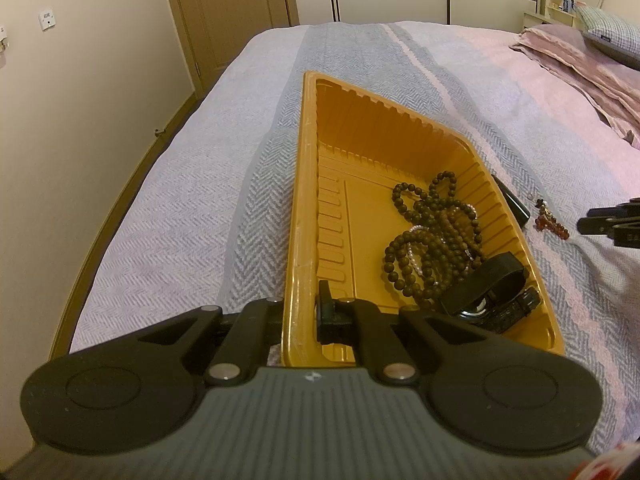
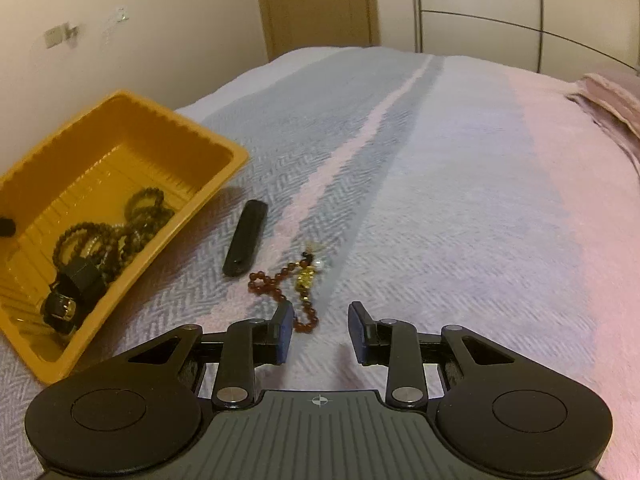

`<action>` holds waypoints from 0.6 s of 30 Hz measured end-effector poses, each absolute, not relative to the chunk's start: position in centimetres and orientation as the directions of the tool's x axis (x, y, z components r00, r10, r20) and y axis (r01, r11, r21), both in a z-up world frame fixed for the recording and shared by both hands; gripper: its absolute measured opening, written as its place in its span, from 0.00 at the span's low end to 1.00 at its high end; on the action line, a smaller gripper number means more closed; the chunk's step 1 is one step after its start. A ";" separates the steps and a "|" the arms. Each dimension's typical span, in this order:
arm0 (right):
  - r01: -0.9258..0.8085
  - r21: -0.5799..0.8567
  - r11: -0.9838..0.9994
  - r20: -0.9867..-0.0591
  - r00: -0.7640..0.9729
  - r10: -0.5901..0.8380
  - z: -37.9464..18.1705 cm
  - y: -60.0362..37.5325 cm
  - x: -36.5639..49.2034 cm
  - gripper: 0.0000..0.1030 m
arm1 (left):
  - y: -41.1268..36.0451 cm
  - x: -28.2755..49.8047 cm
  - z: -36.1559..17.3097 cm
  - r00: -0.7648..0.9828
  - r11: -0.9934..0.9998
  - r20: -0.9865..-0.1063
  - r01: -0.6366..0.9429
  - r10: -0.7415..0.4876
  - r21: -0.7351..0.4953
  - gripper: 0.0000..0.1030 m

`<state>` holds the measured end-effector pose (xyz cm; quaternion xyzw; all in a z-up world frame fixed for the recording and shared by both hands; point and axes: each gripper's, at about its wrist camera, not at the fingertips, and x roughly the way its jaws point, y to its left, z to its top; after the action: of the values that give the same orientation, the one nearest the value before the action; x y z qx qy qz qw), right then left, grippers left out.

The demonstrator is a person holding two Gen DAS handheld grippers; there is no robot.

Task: Organize jewelry
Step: 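Move the right tool to the amber-and-pearl bracelet and grasp it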

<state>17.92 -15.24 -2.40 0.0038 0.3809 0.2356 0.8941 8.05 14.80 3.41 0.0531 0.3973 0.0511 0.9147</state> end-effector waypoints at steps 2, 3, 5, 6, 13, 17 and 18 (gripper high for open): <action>-0.423 0.180 0.888 -0.689 0.590 0.421 -2.9 -14.8 18.5 0.22 | 14.8 8.1 3.4 0.680 0.989 -0.721 -0.050 0.135 0.138 0.04; -0.425 0.178 0.888 -0.694 0.586 0.419 -3.1 -14.6 18.8 0.20 | 14.8 8.1 3.4 0.680 0.989 -0.721 -0.049 0.134 0.138 0.04; -0.429 0.171 0.887 -0.700 0.580 0.416 -3.4 -14.2 19.3 0.19 | 14.8 8.1 3.4 0.679 0.989 -0.721 -0.049 0.134 0.139 0.04; -0.435 0.166 0.885 -0.703 0.577 0.415 -3.5 -14.1 19.5 0.19 | 14.8 8.1 3.4 0.680 0.989 -0.721 -0.049 0.135 0.139 0.04; -0.486 0.118 0.866 -0.735 0.543 0.405 -4.7 -12.5 20.5 0.18 | 14.8 8.0 3.4 0.679 0.989 -0.721 -0.050 0.134 0.137 0.04; -0.501 0.099 0.860 -0.744 0.537 0.398 -4.8 -12.1 20.7 0.07 | 14.7 8.0 3.4 0.680 0.989 -0.720 -0.050 0.134 0.137 0.04; -0.500 0.108 0.859 -0.744 0.533 0.403 -4.8 -12.1 20.7 0.04 | 14.7 8.0 3.4 0.680 0.989 -0.721 -0.050 0.134 0.136 0.04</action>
<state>20.73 -12.06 -4.79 -0.0592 0.4085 0.2585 0.8734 7.99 14.73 3.39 0.0528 0.3966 0.0502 0.9151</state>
